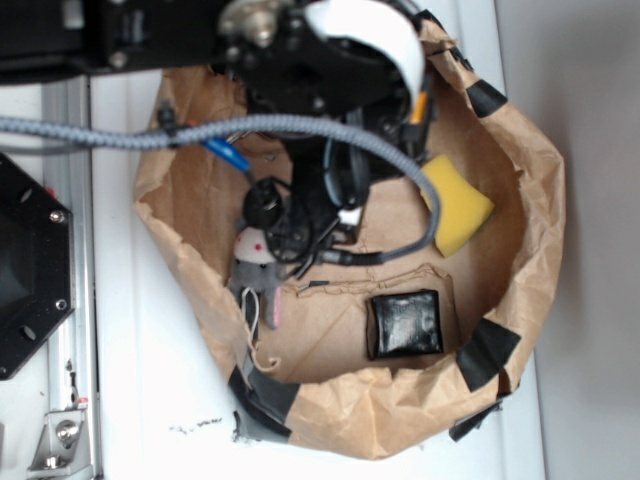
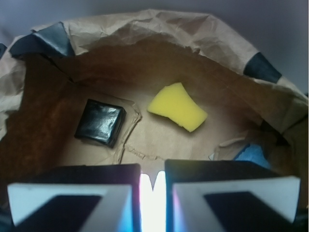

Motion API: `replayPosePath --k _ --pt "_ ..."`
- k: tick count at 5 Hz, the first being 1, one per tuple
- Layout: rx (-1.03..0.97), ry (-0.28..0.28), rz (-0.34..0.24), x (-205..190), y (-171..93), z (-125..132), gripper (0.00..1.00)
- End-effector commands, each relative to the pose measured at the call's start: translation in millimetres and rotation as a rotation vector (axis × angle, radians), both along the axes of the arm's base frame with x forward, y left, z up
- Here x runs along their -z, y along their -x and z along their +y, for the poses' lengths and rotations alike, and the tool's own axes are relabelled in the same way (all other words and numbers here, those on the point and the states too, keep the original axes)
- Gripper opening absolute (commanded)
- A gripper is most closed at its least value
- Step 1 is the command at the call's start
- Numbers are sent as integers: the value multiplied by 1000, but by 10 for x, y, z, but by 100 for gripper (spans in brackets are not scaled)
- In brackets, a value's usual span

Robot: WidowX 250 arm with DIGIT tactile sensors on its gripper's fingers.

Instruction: Grab the black box.

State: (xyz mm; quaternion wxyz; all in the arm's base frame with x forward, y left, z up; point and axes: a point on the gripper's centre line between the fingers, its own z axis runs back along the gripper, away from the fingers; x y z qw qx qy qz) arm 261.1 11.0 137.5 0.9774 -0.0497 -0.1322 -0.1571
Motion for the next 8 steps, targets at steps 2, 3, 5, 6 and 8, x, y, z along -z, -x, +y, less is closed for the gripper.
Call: replayPosePath --k 2,3,5,6,8 --pt "13 -76 29 518 58 -432 100" --pt "-56 -75 -16 609 -22 -648 100" --pt "-190 37 18 664 -407 -792 100" --pt "-249 117 -16 649 -509 -802 100" --pt "-271 117 -1 927 -535 -877 100"
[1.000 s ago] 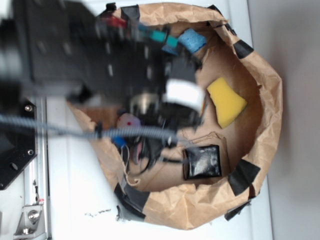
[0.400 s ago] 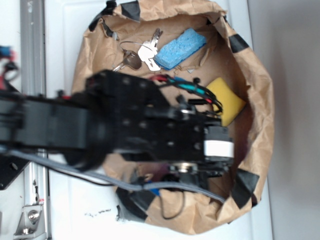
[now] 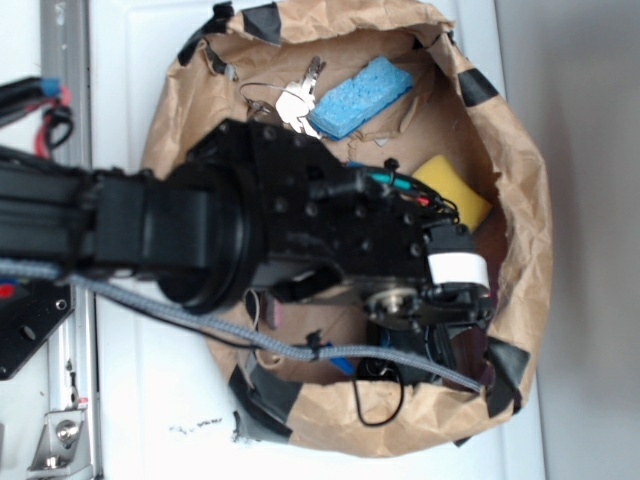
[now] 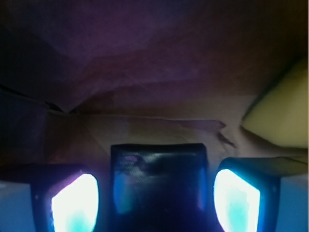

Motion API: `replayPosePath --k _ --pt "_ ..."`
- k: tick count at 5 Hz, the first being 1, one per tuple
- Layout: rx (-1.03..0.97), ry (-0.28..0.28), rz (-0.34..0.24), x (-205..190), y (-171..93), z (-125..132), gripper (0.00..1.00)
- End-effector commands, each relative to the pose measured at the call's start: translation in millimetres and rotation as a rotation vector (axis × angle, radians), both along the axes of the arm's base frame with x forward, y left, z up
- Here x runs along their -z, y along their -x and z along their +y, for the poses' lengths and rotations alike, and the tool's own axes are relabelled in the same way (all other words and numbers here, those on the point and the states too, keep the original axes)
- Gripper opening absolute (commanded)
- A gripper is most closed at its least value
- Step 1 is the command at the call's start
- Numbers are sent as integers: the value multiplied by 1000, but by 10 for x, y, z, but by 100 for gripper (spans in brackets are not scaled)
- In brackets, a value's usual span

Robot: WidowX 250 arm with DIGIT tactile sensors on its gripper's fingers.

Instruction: Grab the black box.

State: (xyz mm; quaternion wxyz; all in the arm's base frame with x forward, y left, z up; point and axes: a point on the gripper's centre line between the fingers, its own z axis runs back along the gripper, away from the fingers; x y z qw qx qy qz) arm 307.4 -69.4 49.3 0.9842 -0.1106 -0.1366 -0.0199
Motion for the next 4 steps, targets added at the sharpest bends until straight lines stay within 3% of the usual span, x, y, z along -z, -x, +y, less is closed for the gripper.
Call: replayPosePath --k 1,2,3,4 --pt "27 -144 14 301 -17 -57 100" --pt "85 -185 54 351 31 49 100" --pt "121 -177 113 210 87 200 100" --pt "117 -143 180 68 106 368 0"
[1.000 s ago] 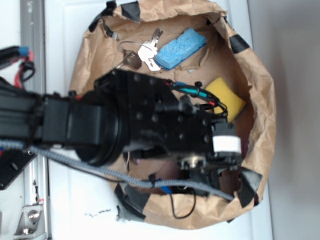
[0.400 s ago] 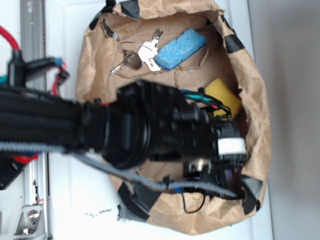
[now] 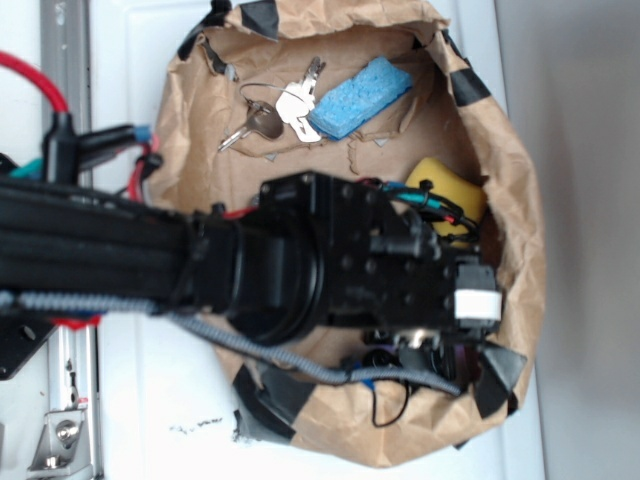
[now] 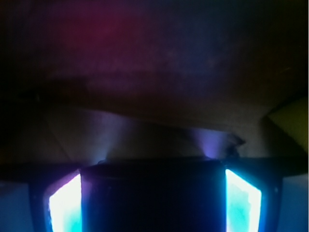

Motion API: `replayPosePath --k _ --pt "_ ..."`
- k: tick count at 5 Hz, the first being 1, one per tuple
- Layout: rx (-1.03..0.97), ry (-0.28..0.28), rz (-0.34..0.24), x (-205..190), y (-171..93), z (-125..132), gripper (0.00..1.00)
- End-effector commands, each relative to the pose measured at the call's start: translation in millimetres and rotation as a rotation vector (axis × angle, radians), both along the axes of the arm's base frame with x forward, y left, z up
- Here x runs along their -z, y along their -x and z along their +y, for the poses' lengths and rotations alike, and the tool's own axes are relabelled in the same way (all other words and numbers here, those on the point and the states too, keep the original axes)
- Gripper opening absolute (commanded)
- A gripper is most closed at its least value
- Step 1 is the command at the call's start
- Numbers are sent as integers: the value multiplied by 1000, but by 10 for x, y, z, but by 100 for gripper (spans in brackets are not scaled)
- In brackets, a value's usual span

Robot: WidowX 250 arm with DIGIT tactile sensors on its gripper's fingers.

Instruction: Grab the black box.

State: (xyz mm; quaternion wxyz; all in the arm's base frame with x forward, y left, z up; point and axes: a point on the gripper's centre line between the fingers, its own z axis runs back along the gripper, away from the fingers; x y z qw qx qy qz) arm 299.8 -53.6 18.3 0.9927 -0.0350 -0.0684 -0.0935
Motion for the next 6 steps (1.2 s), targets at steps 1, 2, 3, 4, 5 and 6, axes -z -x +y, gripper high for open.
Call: replayPosePath --k 1,2,3,4,5,6 --pt "-20 35 72 -338 65 329 0" --pt "-33 70 62 -481 56 380 0" --pt "-22 102 60 -678 77 397 0" --pt "16 123 -35 -1003 203 392 0" --pt "3 142 -62 -1157 198 440 0" --pt "0 145 -79 -1197 204 467 0"
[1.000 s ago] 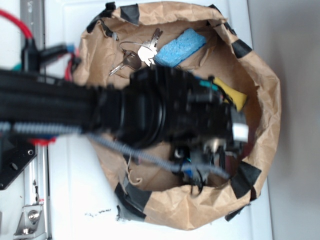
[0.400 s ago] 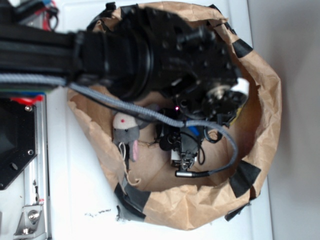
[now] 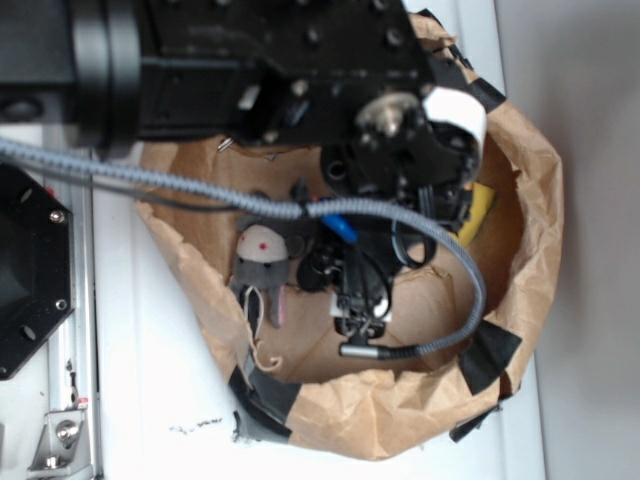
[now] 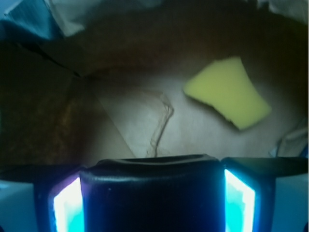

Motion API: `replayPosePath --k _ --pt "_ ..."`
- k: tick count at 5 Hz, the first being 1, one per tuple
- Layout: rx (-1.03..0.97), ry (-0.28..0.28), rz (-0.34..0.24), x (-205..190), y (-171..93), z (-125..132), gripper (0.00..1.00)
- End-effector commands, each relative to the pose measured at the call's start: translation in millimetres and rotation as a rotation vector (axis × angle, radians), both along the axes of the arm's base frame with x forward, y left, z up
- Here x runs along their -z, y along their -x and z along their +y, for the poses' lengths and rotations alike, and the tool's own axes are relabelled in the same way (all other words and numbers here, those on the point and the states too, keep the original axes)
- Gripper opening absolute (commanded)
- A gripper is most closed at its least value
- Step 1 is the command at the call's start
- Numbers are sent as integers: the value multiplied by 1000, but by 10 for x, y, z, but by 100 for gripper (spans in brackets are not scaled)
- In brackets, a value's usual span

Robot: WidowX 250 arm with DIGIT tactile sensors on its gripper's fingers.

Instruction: Grab the black box.

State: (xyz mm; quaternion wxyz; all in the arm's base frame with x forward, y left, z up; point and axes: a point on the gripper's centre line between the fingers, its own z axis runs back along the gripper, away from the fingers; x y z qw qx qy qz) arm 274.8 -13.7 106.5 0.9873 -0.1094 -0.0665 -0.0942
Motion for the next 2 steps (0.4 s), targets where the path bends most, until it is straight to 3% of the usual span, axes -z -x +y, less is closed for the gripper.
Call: replayPosePath --k 1,2 --pt "-16 -7 -89 -297 -17 62 0" --pt "-7 -19 -93 -267 58 42 0"
